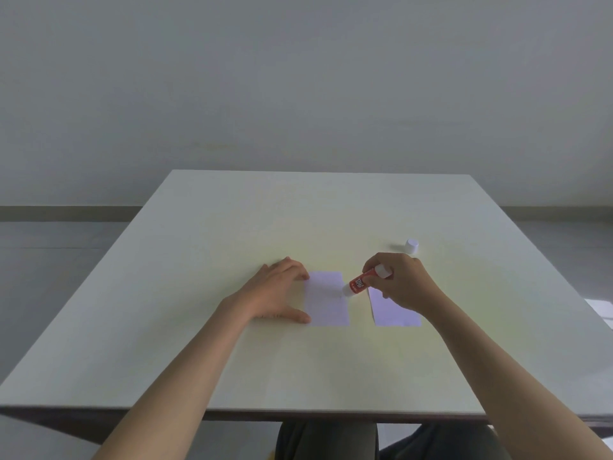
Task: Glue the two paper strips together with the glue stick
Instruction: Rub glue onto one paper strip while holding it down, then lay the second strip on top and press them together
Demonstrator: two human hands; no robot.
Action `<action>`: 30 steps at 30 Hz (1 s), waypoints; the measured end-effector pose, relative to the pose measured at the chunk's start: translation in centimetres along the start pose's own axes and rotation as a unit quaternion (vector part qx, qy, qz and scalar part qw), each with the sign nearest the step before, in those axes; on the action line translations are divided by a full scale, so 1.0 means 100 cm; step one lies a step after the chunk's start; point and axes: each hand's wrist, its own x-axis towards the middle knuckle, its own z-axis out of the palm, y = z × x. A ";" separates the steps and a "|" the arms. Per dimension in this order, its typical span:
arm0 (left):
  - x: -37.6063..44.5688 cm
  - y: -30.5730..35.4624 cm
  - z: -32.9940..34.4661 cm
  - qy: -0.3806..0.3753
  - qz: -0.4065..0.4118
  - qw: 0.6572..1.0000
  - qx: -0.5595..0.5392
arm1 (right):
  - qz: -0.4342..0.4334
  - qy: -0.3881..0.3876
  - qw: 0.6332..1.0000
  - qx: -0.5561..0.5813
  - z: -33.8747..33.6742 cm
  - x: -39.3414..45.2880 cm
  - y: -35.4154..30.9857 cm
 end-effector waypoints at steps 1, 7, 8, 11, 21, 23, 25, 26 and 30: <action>0.000 0.000 0.000 0.001 -0.001 1.000 0.002 | 0.015 -0.002 1.000 0.022 -0.002 0.000 0.002; -0.003 0.000 0.000 0.010 0.001 1.000 -0.020 | 0.048 0.010 0.990 0.134 -0.010 -0.002 0.009; -0.004 0.000 0.000 0.013 0.002 1.000 -0.027 | 0.047 0.009 0.984 0.169 -0.009 -0.002 0.007; -0.006 0.000 0.000 0.017 0.003 0.998 -0.060 | 0.051 0.003 0.960 0.276 -0.008 -0.003 0.001; -0.005 0.044 -0.018 0.235 0.004 0.873 -0.427 | 0.168 -0.116 0.725 0.658 0.030 -0.001 -0.046; -0.005 0.053 -0.018 0.252 -0.004 0.845 -0.472 | 0.171 -0.126 0.700 0.682 0.038 0.000 -0.056; -0.006 0.056 -0.017 0.277 -0.011 0.820 -0.500 | 0.169 -0.131 0.690 0.692 0.044 0.000 -0.062; -0.007 0.056 -0.016 0.291 -0.015 0.812 -0.506 | 0.170 -0.132 0.689 0.693 0.046 0.000 -0.064; -0.011 0.053 -0.014 0.313 -0.022 0.800 -0.512 | 0.169 -0.141 0.708 0.671 0.051 0.000 -0.066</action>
